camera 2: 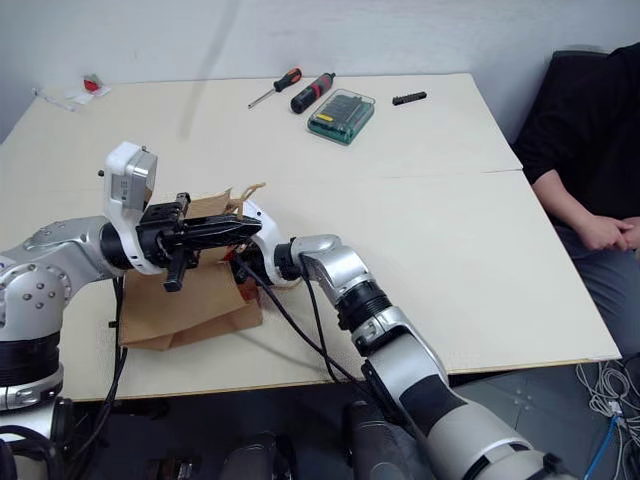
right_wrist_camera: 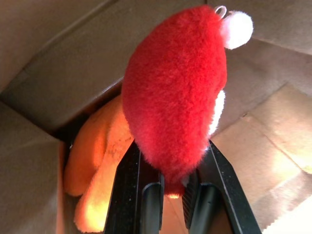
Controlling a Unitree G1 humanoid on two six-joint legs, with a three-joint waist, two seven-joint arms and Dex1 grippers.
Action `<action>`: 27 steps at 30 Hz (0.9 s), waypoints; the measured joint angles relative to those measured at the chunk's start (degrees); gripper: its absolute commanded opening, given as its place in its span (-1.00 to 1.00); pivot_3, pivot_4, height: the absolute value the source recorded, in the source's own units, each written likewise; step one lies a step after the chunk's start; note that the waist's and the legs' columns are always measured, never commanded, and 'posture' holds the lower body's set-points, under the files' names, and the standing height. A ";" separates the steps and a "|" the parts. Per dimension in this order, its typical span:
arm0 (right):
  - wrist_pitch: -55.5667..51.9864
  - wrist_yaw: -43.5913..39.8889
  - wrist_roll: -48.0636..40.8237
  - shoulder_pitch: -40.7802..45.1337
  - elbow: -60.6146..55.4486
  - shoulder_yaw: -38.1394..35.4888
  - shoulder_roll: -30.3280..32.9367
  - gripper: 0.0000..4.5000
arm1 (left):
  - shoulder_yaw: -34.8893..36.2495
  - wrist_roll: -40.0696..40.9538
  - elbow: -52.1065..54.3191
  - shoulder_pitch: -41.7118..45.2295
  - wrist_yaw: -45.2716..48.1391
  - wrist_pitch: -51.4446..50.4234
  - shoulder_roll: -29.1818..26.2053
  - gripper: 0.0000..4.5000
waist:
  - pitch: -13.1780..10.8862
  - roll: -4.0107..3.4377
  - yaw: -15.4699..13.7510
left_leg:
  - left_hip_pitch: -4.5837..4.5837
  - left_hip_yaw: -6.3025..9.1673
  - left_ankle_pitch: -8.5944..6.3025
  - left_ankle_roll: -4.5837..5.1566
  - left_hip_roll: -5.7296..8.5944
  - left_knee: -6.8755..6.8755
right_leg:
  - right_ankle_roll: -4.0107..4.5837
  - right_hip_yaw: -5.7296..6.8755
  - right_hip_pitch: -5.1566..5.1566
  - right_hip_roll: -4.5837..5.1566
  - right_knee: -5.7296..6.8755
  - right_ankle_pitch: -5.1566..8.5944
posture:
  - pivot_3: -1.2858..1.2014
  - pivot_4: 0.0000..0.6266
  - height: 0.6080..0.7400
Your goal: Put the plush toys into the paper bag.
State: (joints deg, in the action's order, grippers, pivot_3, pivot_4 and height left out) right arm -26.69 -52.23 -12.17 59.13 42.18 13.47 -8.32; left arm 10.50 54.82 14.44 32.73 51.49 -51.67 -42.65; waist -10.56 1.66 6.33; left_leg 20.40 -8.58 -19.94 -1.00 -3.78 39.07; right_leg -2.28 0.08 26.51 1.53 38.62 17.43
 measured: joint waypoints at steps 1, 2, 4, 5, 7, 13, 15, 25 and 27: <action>0.63 1.57 0.03 -0.01 0.32 -0.73 -0.67 -0.96 | 0.01 -0.11 0.04 -0.04 0.01 0.16 0.00 -1.00 | 0.00 0.00 0.01 | 0.00 0.01 0.00 0.00 0.00 0.00 | 0.00 0.01 0.00 0.00 0.00 0.00 | 0.03 -0.52 1.00; 1.42 3.18 0.12 -0.01 0.81 -1.35 -1.32 -0.96 | 0.02 -0.21 0.04 -0.09 0.00 0.41 0.00 -1.00 | 0.00 0.00 0.02 | 0.00 0.01 0.00 0.00 0.00 0.00 | 0.00 0.01 0.00 0.01 0.00 0.00 | 0.03 -0.52 1.00; 2.38 5.32 0.47 -0.01 1.44 -1.98 -2.05 -0.96 | 0.20 -0.67 0.00 -0.36 -0.03 0.74 -0.02 -1.00 | 0.00 0.00 0.00 | 0.01 0.01 0.00 0.00 0.01 0.00 | 0.00 0.02 0.00 0.02 -0.01 0.00 | 0.03 -0.52 1.00; 2.65 5.86 0.67 -0.01 1.49 -2.27 -2.10 -0.80 | 0.34 -0.91 -0.22 -0.56 -0.06 1.04 -0.02 -1.00 | 0.00 0.00 -0.01 | 0.02 0.01 0.00 0.00 0.01 0.00 | 0.00 0.02 0.00 0.03 -0.02 0.00 | 0.03 -0.52 1.00; 2.53 6.88 0.68 -0.01 1.49 -2.84 -2.09 -0.55 | 1.11 -1.18 -1.48 -0.99 -0.10 1.46 -0.10 -1.00 | 0.00 0.00 -0.02 | 0.02 0.02 0.00 0.00 0.01 0.00 | 0.00 0.03 0.00 0.03 -0.02 0.00 | 0.03 -0.52 1.00; -0.91 6.75 0.57 -1.73 -2.43 -3.26 -0.27 0.40 | 3.63 -1.92 -3.96 -2.02 -0.63 1.96 -0.52 -1.00 | 0.00 0.00 -0.03 | 0.04 0.06 0.00 0.00 0.01 0.00 | 0.00 0.07 -0.01 0.04 -0.04 0.00 | 0.03 -0.52 1.00; -2.60 6.35 0.72 -3.38 -6.44 -2.54 1.57 0.71 | 4.61 -1.91 -4.10 -2.31 -1.06 1.94 -0.54 -1.00 | 0.00 0.00 -0.08 | 0.08 0.10 0.00 0.00 0.01 0.00 | 0.00 0.10 0.00 0.04 -0.04 0.00 | 0.03 -0.52 1.00; -24.57 8.65 -4.25 -18.12 -46.23 -7.83 20.29 0.98 | 8.97 -0.88 -4.05 -4.24 -3.50 1.20 -0.70 -1.00 | 0.01 0.02 -1.60 | 0.14 0.17 0.00 0.00 0.03 0.00 | 0.00 0.16 0.00 0.06 -0.34 0.00 | 0.03 -0.52 1.00; -31.56 10.94 -7.03 -21.65 -53.41 -11.79 22.37 0.98 | 8.93 -0.62 -3.90 -4.26 -3.71 1.02 -0.60 -1.00 | 0.01 0.02 -1.75 | 0.12 0.18 0.00 0.00 0.03 0.00 | 0.00 0.16 -0.01 0.05 -0.34 0.00 | 0.03 -0.52 1.00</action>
State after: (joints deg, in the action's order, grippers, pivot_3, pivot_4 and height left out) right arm -58.25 -41.29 -19.19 37.48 -11.23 1.68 14.05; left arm 19.43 54.21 10.54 28.47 47.78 -50.64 -43.25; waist -10.55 1.68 4.58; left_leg 20.53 -8.40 -19.95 -1.00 -3.75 39.07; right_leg -2.28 0.23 26.50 1.59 38.28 17.44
